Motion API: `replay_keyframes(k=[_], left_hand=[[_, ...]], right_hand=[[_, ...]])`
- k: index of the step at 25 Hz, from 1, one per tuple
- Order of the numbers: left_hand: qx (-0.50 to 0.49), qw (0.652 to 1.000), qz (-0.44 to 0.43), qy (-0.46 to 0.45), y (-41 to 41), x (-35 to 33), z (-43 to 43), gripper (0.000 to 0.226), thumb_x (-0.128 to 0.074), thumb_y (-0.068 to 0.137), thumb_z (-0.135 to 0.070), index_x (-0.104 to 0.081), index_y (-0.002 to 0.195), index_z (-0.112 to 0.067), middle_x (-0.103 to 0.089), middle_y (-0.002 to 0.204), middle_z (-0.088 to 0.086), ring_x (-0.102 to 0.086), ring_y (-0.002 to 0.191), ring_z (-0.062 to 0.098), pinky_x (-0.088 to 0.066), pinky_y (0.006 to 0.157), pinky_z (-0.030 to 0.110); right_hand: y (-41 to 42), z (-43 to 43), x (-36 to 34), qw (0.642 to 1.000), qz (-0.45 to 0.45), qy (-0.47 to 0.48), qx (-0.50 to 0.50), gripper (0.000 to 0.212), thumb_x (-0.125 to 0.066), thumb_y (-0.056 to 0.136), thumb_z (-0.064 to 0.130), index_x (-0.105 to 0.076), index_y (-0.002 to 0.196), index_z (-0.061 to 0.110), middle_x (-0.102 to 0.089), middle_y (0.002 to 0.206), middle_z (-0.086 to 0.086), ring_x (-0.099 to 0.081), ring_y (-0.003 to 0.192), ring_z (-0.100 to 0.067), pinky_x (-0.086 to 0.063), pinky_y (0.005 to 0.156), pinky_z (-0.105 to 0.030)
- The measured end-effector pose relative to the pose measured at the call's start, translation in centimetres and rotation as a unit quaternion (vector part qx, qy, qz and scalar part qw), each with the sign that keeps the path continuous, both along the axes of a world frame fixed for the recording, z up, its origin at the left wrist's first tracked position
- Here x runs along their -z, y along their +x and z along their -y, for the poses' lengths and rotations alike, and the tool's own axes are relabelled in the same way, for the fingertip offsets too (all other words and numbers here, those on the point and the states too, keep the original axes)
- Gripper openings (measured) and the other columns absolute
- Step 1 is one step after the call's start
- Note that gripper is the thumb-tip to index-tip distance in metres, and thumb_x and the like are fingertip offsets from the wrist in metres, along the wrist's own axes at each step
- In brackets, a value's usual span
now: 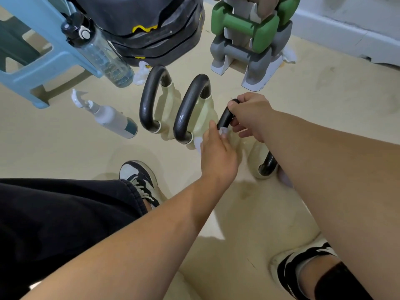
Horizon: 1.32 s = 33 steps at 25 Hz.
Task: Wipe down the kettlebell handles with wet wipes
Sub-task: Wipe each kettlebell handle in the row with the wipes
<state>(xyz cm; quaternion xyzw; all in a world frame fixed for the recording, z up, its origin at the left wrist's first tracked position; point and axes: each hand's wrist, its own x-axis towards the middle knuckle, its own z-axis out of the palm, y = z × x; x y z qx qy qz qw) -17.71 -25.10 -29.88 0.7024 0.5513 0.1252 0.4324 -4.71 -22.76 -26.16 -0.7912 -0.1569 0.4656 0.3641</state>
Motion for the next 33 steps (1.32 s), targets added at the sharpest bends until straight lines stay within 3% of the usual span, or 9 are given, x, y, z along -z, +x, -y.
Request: replay_keyframes(k=[2, 3, 5, 10, 15, 19, 25, 30, 33], left_hand=[[0.026, 0.999, 0.021, -0.005, -0.9, 0.7, 0.1, 0.05, -0.028, 0.109, -0.032, -0.024, 0.158, -0.022, -0.043, 0.151, 0.001, -0.04, 0.138, 0.017, -0.03, 0.109, 0.028], [0.018, 0.999, 0.032, 0.003, -0.7, 0.4, -0.6, 0.046, -0.028, 0.11, -0.032, -0.034, 0.153, -0.019, -0.049, 0.144, 0.003, -0.045, 0.133, 0.018, -0.031, 0.102, 0.024], [0.018, 1.0, 0.008, 0.018, 0.2, -0.3, -2.5, 0.036, -0.025, 0.11, -0.031, -0.056, 0.12, -0.016, -0.062, 0.115, 0.004, -0.056, 0.115, 0.026, -0.038, 0.088, 0.027], [0.034, 0.996, 0.072, 0.028, 0.5, -3.1, -3.8, 0.046, -0.023, 0.108, -0.032, -0.053, 0.079, -0.014, -0.056, 0.078, -0.002, -0.056, 0.078, 0.021, -0.05, 0.078, 0.045], [-0.185, 0.955, 0.161, -0.164, -2.0, -6.9, -5.8, 0.023, -0.043, 0.105, -0.037, -0.064, 0.103, -0.028, -0.069, 0.105, -0.004, -0.066, 0.108, 0.02, -0.051, 0.1, 0.04], [-0.104, 0.952, 0.155, -0.243, -1.0, -7.5, -5.7, 0.022, -0.048, 0.091, -0.014, -0.064, 0.105, -0.019, -0.073, 0.112, 0.009, -0.071, 0.106, 0.028, -0.056, 0.096, 0.046], [0.034, 0.995, 0.063, -0.074, -0.5, -6.1, -5.5, 0.031, -0.057, 0.086, -0.012, -0.058, 0.116, -0.004, -0.057, 0.103, 0.002, -0.054, 0.087, 0.017, -0.045, 0.072, 0.028], [0.115, 0.984, -0.038, 0.131, -1.7, -4.0, -5.4, 0.057, -0.054, 0.092, -0.01, -0.044, 0.148, -0.019, -0.042, 0.143, 0.005, -0.046, 0.12, 0.015, -0.038, 0.094, 0.023], [0.198, 0.963, 0.021, 0.184, -1.8, -2.4, -3.4, 0.046, -0.038, 0.092, -0.02, -0.05, 0.135, -0.008, -0.052, 0.128, 0.01, -0.053, 0.117, 0.027, -0.046, 0.098, 0.034]], right_hand=[[-0.1, -0.1, 0.0, 1.0, -0.004, -0.001, 0.006, 0.028, -0.051, 0.097, 0.031, -0.064, 0.111, 0.011, -0.068, 0.084, -0.016, -0.062, 0.065, -0.029, -0.06, 0.074, -0.043], [-0.1, -0.2, 0.0, 1.0, -0.008, -0.003, 0.006, 0.028, -0.049, 0.097, 0.031, -0.065, 0.11, 0.012, -0.068, 0.084, -0.016, -0.062, 0.065, -0.029, -0.06, 0.074, -0.043], [0.0, -0.3, -0.2, 1.0, -0.014, -0.01, -0.001, 0.03, -0.046, 0.096, 0.029, -0.066, 0.109, 0.012, -0.069, 0.085, -0.017, -0.062, 0.063, -0.029, -0.06, 0.071, -0.041], [0.6, 0.4, -0.8, 0.999, -0.016, -0.006, 0.047, 0.023, -0.047, 0.096, 0.021, -0.062, 0.096, 0.004, -0.067, 0.083, -0.019, -0.061, 0.058, -0.027, -0.057, 0.066, -0.034], [1.5, 2.4, -1.4, 0.995, -0.104, 0.012, 0.0, 0.043, -0.067, 0.087, 0.044, -0.066, 0.106, 0.005, -0.064, 0.081, -0.013, -0.067, 0.068, -0.03, -0.064, 0.076, -0.043], [0.9, 3.0, -1.8, 0.966, -0.236, 0.068, -0.083, 0.055, -0.073, 0.082, 0.054, -0.07, 0.109, 0.007, -0.072, 0.093, -0.009, -0.069, 0.084, -0.028, -0.061, 0.075, -0.037], [0.2, 2.5, -1.2, 0.982, -0.165, 0.031, -0.084, 0.019, -0.077, 0.083, 0.011, -0.076, 0.1, 0.004, -0.076, 0.105, -0.023, -0.075, 0.081, -0.029, -0.061, 0.064, -0.032], [-0.4, 1.4, -1.1, 0.999, -0.033, 0.031, -0.018, 0.013, -0.074, 0.08, 0.009, -0.071, 0.072, 0.018, -0.075, 0.092, -0.016, -0.073, 0.089, -0.035, -0.064, 0.078, -0.047], [-0.4, 1.6, -0.7, 0.999, -0.008, 0.033, 0.01, 0.011, -0.075, 0.077, 0.015, -0.064, 0.076, 0.017, -0.074, 0.091, -0.016, -0.073, 0.087, -0.033, -0.064, 0.075, -0.048]])
